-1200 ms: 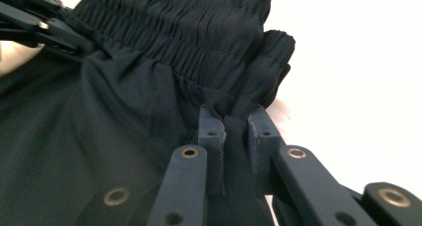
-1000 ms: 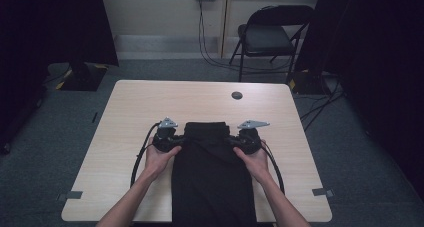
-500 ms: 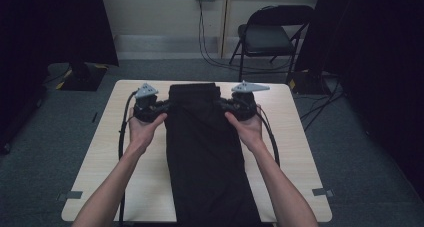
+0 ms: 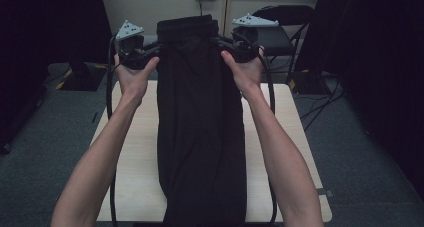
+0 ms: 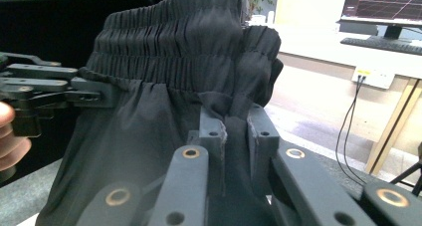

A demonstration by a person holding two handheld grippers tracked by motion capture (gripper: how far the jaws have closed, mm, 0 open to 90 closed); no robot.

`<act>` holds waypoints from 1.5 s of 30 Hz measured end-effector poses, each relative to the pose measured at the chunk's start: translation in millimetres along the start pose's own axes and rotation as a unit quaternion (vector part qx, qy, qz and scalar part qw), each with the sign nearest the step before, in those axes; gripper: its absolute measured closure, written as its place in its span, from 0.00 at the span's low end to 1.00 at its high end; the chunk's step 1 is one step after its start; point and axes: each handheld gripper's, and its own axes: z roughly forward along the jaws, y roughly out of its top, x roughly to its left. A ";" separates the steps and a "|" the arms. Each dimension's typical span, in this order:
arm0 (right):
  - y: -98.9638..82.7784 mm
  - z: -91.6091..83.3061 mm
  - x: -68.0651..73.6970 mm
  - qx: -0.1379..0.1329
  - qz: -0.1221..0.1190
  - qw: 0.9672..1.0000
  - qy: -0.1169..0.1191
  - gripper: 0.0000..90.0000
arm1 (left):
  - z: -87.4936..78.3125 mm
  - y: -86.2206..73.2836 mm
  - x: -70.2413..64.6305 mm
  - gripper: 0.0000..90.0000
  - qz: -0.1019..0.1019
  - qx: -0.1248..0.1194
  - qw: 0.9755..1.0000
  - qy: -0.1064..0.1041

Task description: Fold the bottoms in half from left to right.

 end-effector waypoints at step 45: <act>-312.2 -117.4 82.6 0.297 0.077 0.944 0.118 0.89 | -77.8 -277.7 -123.3 0.89 -0.024 0.327 0.927 -0.183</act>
